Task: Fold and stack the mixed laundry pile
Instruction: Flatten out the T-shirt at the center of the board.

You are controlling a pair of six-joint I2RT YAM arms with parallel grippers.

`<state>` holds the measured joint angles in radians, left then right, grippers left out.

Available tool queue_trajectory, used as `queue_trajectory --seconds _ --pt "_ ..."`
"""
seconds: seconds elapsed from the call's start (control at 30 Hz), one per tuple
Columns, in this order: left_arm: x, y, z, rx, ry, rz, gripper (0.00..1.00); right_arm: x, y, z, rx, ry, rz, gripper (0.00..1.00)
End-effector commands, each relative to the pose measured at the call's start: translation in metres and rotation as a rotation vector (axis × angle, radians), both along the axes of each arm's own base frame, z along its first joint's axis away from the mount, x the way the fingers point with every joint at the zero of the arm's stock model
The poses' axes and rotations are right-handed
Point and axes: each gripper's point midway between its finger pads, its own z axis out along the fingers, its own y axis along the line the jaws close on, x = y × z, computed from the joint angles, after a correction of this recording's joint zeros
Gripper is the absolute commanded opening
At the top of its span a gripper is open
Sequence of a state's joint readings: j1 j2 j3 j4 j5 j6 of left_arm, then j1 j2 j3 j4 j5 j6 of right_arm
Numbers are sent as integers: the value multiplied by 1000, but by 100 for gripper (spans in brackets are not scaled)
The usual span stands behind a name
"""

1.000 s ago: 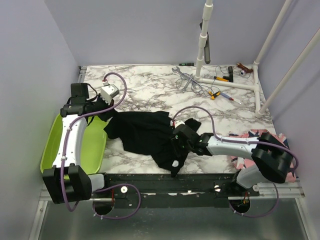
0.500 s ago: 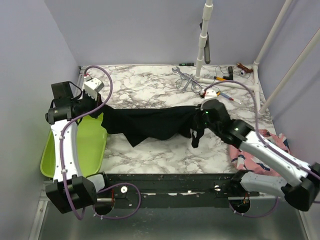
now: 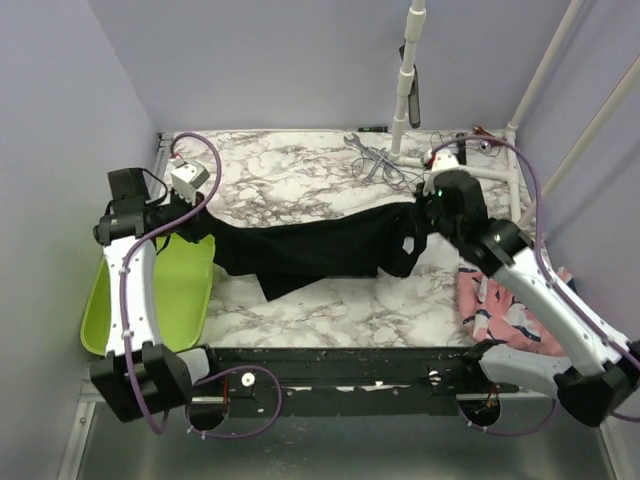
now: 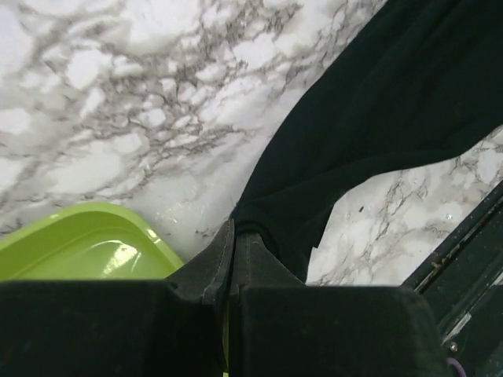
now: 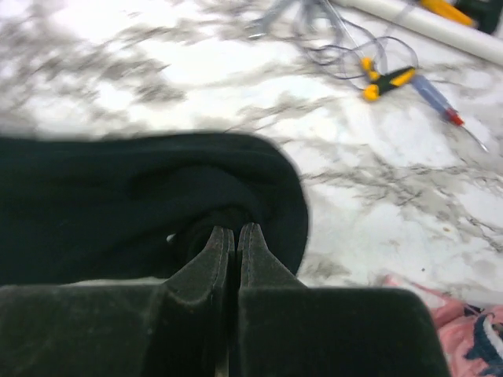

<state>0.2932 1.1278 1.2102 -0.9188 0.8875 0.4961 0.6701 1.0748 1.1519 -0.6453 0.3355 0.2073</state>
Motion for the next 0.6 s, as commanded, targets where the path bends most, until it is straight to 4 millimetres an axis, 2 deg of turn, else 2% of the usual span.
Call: queue_trajectory --seconds 0.0,0.1,0.17,0.2,0.23,0.27,0.3,0.37,0.47,0.57 --pt "27 -1 -67 26 136 -31 0 90 -30 -55 -46 72 -83 2" --pt "48 1 -100 68 203 -19 1 143 -2 -84 -34 108 -32 11" --pt "63 6 -113 89 250 -2 23 176 14 -106 -43 166 4 20" --pt "69 8 -117 91 273 12 36 192 17 -111 -59 185 -5 31" --pt "74 11 -117 98 277 21 45 201 15 -130 -101 242 -25 39" --pt "76 13 -116 106 268 27 53 210 13 -134 -134 264 -43 48" --pt "76 13 -113 113 248 26 58 212 10 -146 -166 297 -57 57" --pt "70 9 -104 139 187 3 65 214 9 -147 -177 302 -62 64" --pt "51 -3 -99 227 93 -73 70 201 10 -130 -132 252 -33 70" --pt "13 -23 -115 369 38 -247 70 178 10 -111 -65 201 -12 76"
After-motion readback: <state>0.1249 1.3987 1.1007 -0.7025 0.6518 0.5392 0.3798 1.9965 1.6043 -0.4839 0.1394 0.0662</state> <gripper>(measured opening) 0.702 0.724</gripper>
